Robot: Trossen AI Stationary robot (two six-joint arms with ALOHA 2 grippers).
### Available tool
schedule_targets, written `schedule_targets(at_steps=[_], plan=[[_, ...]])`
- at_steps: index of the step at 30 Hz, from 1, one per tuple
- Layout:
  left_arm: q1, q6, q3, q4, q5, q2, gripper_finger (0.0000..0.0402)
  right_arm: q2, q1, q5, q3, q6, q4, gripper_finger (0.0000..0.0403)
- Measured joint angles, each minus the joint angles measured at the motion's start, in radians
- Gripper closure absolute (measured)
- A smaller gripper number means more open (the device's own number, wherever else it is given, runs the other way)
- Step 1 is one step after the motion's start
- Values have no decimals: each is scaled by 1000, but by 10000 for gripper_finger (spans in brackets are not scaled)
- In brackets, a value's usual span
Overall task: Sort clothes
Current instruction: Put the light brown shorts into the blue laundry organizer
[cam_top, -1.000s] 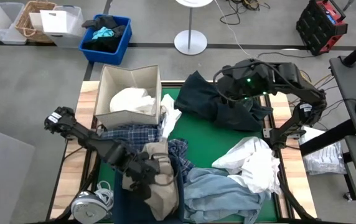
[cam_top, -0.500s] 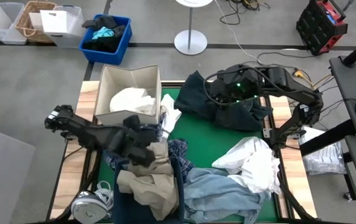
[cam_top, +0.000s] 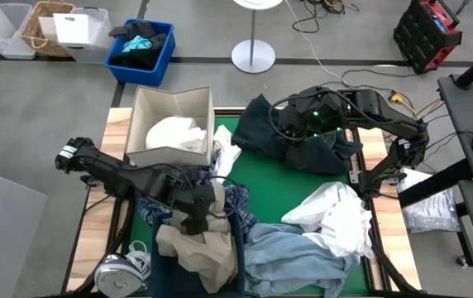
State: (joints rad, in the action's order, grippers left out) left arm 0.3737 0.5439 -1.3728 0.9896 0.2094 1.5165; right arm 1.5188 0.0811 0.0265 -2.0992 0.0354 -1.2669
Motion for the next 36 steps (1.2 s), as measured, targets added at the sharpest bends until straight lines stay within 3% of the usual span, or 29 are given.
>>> schedule_targets(at_steps=[4, 8, 15, 21, 26, 32, 36], plan=[[15, 32, -5, -47, -175, -1, 401, 0, 0, 0, 2, 6, -3, 390], [60, 67, -2, -128, -262, -1, 401, 0, 0, 0, 2, 8, -3, 390], [178, 204, 48, -150, -256, 20, 401, 0, 0, 0, 2, 7, -3, 390], [264, 324, 140, -316, -236, 45, 401, 0, 0, 0, 14, 8, -1, 390], [272, 373, 196, -404, -246, 65, 401, 0, 0, 1, 36, 6, 3, 390], [272, 391, 230, -500, -368, 122, 401, 2, 0, 1, 58, 8, 28, 390], [272, 390, 168, -493, -445, 140, 402, 3, 1, 2, 59, 16, 32, 390]])
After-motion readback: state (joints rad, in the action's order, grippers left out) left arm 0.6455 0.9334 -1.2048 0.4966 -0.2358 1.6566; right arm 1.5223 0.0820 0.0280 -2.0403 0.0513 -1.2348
